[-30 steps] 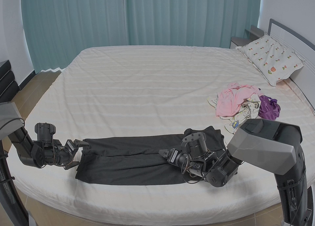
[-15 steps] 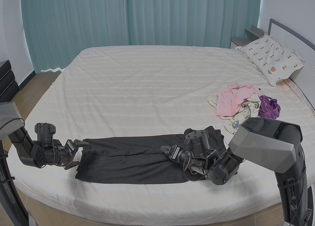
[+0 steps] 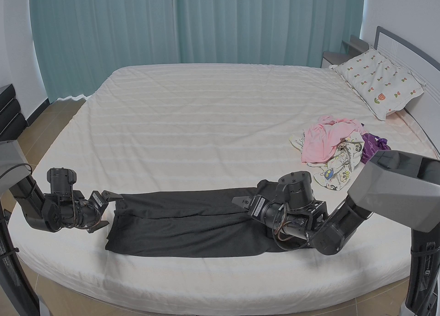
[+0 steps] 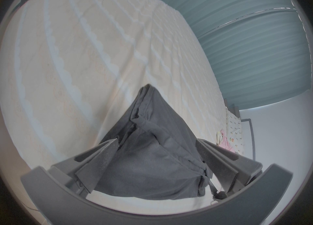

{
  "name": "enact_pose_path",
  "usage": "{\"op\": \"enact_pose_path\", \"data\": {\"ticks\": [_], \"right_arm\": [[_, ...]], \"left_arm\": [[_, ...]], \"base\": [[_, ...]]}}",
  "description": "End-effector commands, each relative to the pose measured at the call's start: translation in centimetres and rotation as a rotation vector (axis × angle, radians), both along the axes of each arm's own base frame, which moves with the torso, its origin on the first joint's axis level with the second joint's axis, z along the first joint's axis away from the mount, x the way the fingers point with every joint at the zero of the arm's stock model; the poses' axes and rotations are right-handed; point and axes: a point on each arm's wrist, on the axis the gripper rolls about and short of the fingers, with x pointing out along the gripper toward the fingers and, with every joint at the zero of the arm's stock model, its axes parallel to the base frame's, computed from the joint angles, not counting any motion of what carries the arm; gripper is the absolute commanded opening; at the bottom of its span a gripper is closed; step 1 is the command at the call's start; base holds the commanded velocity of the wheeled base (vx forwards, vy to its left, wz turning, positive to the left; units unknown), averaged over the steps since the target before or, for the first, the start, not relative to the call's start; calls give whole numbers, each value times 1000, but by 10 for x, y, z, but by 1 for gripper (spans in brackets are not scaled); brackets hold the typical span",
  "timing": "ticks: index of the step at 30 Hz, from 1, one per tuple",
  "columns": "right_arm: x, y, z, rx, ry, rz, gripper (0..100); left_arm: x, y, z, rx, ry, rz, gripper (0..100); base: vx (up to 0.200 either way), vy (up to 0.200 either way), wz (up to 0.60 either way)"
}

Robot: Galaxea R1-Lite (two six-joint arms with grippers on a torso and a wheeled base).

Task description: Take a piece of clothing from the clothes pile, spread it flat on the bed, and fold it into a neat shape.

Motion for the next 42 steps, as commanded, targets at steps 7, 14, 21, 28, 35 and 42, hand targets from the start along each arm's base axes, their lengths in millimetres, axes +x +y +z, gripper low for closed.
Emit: {"op": "enact_pose_path", "data": {"ticks": [7,14,21,28,35,42], "right_arm": [[-14,-66,12,-12,25,-143,100],[-41,-110,-6,47,60,-265,100],[-41,-119,-20,81,73,-299,100],[-41,-119,-20,84,74,-303,100],[-42,-119,-23,81,86,-302,100],[-41,-119,-23,82,85,-302,100]], "left_arm": [[24,-5,-12,270,-46,-61,100],[49,-13,-31,284,-53,-103,100],[57,-14,-43,331,-59,-167,100],[51,-10,-61,412,-27,-246,100],[54,-11,-61,410,-45,-254,100],[52,-14,-60,396,-52,-281,0]], "base": [[0,0,0],[0,0,0],[0,0,0],[0,0,0],[0,0,0],[0,0,0]]}}
